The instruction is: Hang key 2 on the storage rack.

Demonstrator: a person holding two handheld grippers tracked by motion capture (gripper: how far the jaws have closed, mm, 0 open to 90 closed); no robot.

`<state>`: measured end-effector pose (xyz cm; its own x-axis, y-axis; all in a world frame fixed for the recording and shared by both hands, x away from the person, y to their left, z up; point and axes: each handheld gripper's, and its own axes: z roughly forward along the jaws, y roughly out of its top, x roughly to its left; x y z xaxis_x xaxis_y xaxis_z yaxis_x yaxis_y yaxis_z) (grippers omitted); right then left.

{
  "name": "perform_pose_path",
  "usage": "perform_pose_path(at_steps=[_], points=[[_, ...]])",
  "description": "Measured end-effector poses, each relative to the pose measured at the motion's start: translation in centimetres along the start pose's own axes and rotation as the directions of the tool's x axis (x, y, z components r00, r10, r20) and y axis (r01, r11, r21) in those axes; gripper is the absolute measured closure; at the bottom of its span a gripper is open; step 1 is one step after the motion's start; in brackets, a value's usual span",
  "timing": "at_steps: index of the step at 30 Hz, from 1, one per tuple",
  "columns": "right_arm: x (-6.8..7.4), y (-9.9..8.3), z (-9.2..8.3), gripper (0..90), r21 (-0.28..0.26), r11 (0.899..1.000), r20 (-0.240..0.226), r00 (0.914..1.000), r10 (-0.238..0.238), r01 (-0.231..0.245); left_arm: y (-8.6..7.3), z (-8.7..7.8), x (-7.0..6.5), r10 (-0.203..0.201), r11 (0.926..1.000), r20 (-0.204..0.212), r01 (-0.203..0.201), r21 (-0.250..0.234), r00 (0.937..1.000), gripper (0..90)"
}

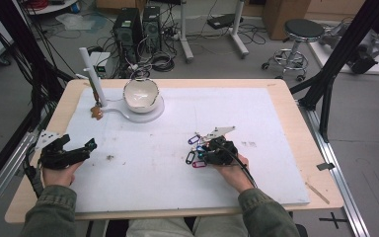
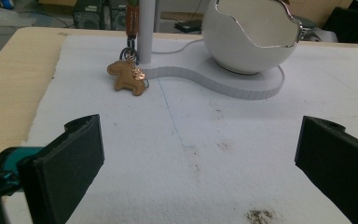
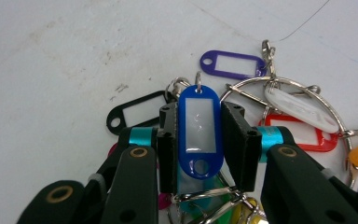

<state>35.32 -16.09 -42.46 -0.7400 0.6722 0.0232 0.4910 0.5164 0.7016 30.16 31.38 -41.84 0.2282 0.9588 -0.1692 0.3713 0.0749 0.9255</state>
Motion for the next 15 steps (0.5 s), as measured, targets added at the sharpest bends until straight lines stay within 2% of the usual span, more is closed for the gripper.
perform_pose_path(at_steps=[3,4,5,6,8,11,12,13,15], points=[[-0.1,0.1,-0.2,68.7,-0.015,1.000,-0.001,1.0000,0.005,-0.005,0.0,0.0,0.0,0.003,1.0000,0.002,-0.003,0.004,1.0000,1.6],[-0.3,0.1,-0.3,68.7,-0.028,0.999,-0.022,0.9996,0.019,-0.020,0.0,0.0,0.0,0.003,1.0000,0.003,-0.003,0.004,1.0000,1.7],[-0.3,0.1,-0.3,68.7,-0.028,0.999,-0.022,0.9996,0.019,-0.020,0.0,0.1,0.0,0.002,1.0000,0.003,-0.002,0.003,1.0000,1.7],[-0.4,0.2,-0.7,68.8,-0.042,0.998,-0.037,0.9984,0.042,-0.044,0.0,0.1,0.0,0.003,1.0000,0.003,-0.003,0.004,1.0000,1.7],[-0.5,0.3,-1.2,68.8,-0.066,0.996,-0.057,0.9967,0.056,-0.060,0.0,0.1,0.0,0.003,1.0000,0.005,-0.003,0.004,1.0000,1.7],[-0.6,0.6,-2.0,68.8,-0.092,0.993,-0.062,0.9960,0.064,-0.070,0.0,0.1,0.0,0.003,1.0000,0.008,-0.003,0.004,1.0000,1.7],[-0.7,0.7,-2.2,74.1,-0.098,0.993,-0.060,0.9965,0.058,-0.063,0.0,0.1,0.0,0.002,1.0000,0.008,-0.002,0.004,1.0000,1.7],[-0.7,0.6,-2.5,86.7,-0.122,0.991,-0.062,0.9967,0.052,-0.059,0.0,0.1,0.0,0.001,1.0000,0.008,-0.001,0.004,1.0000,1.7],[-0.9,0.7,-3.3,87.8,-0.159,0.984,-0.080,0.9941,0.073,-0.085,0.0,0.1,0.0,0.002,1.0000,0.009,-0.002,0.003,1.0000,1.7]])
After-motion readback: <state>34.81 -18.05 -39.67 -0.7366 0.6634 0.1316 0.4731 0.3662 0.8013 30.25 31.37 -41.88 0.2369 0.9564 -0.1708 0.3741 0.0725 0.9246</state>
